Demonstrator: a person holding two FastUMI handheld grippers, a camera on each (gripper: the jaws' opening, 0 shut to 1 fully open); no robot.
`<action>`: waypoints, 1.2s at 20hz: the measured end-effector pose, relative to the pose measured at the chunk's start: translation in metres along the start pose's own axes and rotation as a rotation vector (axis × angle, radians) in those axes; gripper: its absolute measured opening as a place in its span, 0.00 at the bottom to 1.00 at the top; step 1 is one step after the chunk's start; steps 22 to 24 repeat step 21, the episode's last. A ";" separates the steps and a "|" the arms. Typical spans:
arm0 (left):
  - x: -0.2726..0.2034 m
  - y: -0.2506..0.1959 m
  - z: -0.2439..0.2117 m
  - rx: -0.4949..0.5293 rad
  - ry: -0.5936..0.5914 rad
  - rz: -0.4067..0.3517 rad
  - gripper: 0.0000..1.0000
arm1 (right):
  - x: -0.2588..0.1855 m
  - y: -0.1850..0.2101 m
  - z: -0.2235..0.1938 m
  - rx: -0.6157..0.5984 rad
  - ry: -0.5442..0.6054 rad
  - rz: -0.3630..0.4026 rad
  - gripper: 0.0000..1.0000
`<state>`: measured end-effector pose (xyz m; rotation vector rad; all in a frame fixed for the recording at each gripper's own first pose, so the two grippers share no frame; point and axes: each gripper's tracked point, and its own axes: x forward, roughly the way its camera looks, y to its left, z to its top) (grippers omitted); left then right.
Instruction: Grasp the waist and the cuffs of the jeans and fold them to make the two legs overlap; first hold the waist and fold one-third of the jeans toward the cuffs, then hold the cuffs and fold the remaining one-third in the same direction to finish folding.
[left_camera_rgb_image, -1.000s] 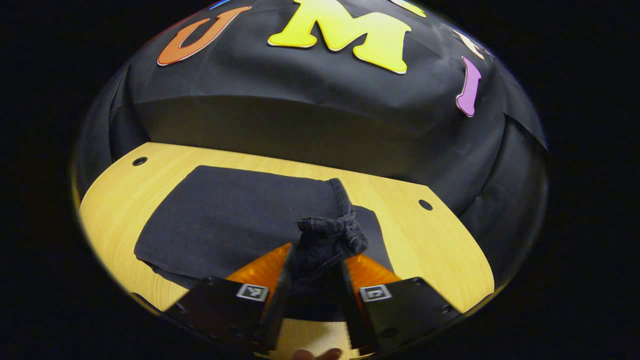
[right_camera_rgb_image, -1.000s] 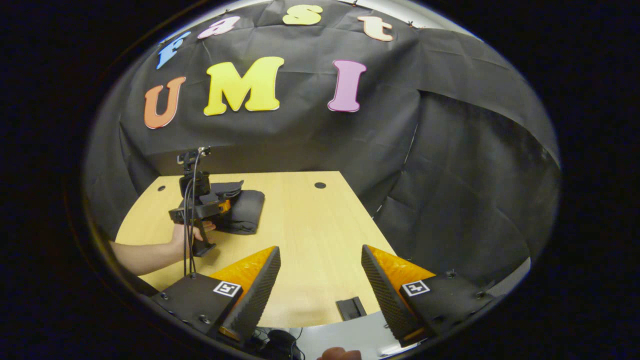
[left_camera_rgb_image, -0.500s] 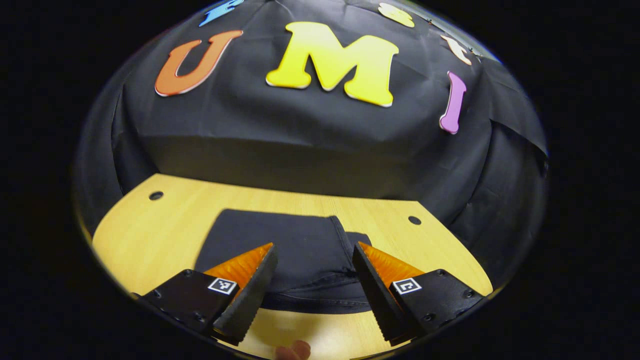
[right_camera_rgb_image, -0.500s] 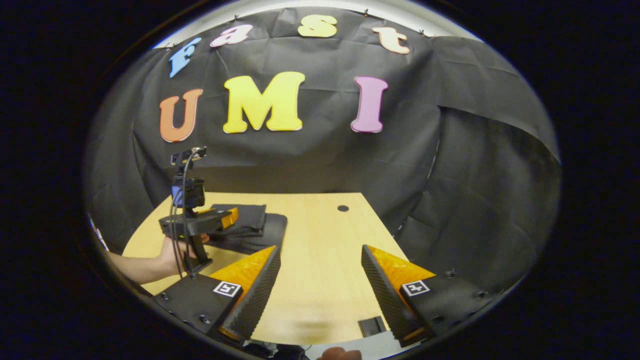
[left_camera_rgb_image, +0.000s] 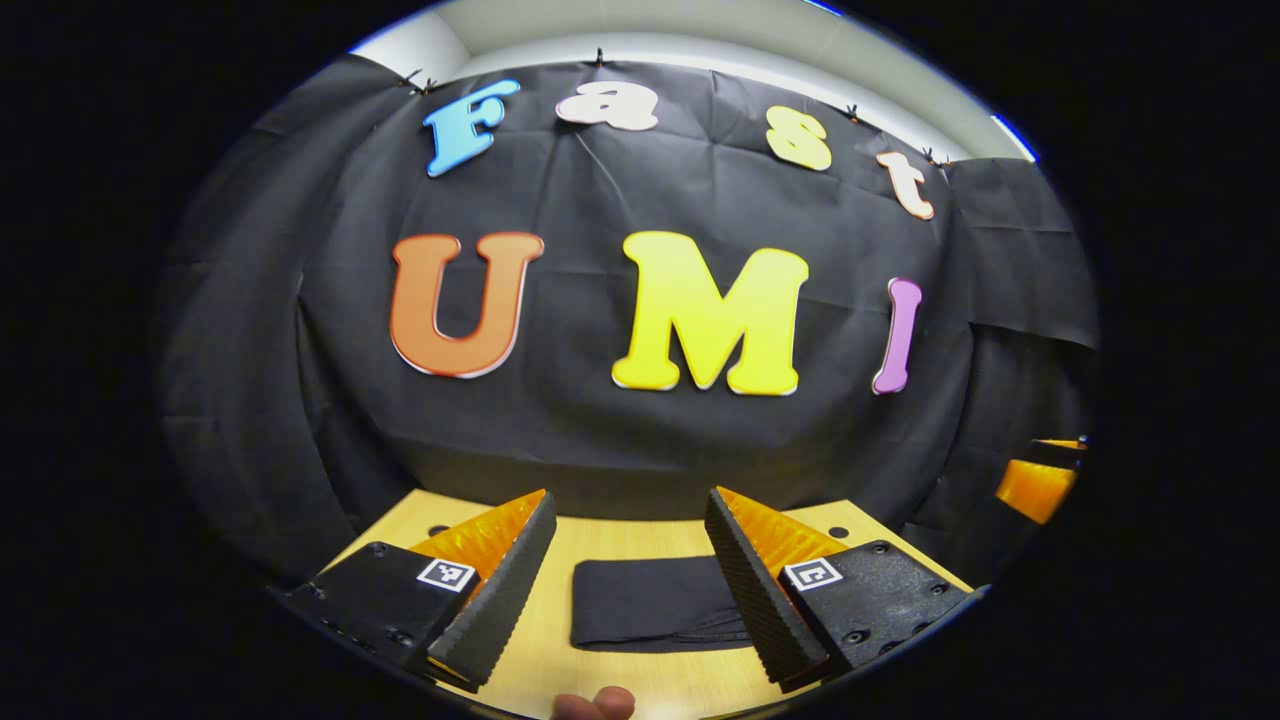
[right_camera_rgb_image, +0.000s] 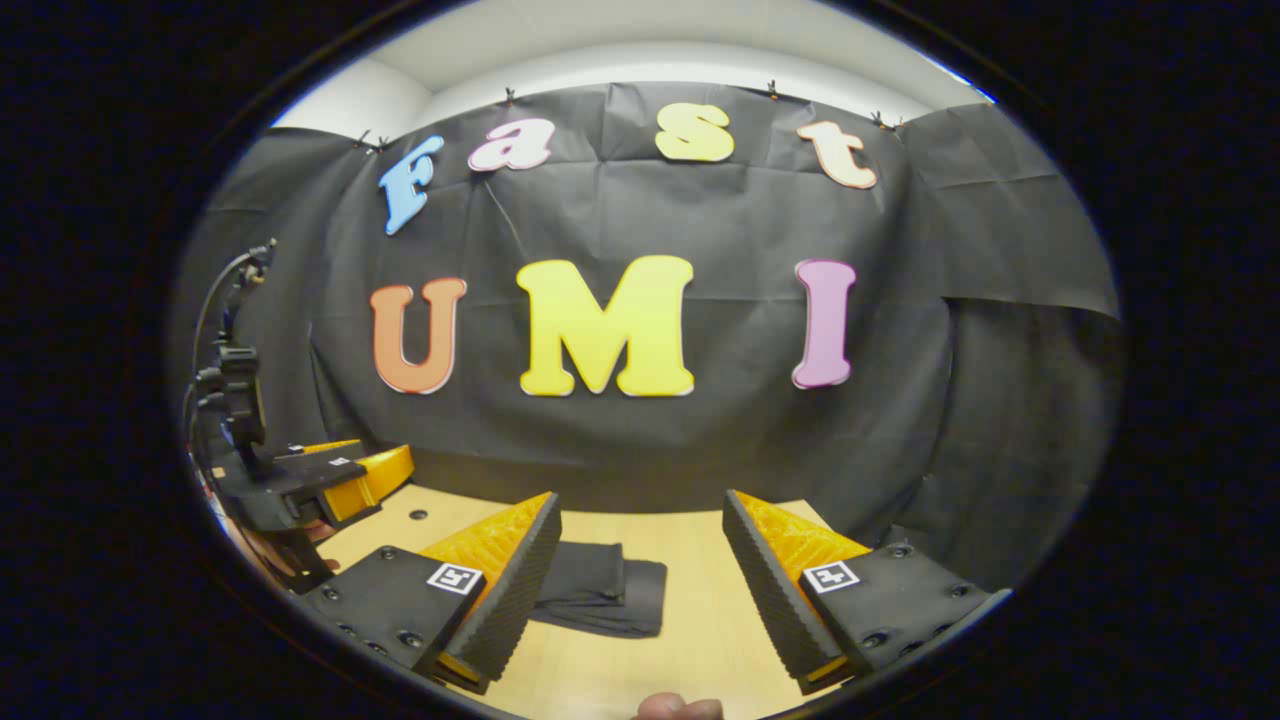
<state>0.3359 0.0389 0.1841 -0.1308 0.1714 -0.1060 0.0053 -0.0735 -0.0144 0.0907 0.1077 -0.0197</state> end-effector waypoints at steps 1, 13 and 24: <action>-0.014 0.005 0.012 0.001 -0.019 0.010 0.96 | 0.002 0.009 0.005 -0.007 -0.029 0.012 0.99; -0.096 0.028 0.029 0.046 -0.106 0.123 1.00 | -0.010 0.056 -0.004 -0.017 -0.084 0.020 1.00; -0.099 0.023 0.028 0.039 -0.104 0.101 0.96 | -0.021 0.053 0.000 -0.030 -0.123 0.005 0.98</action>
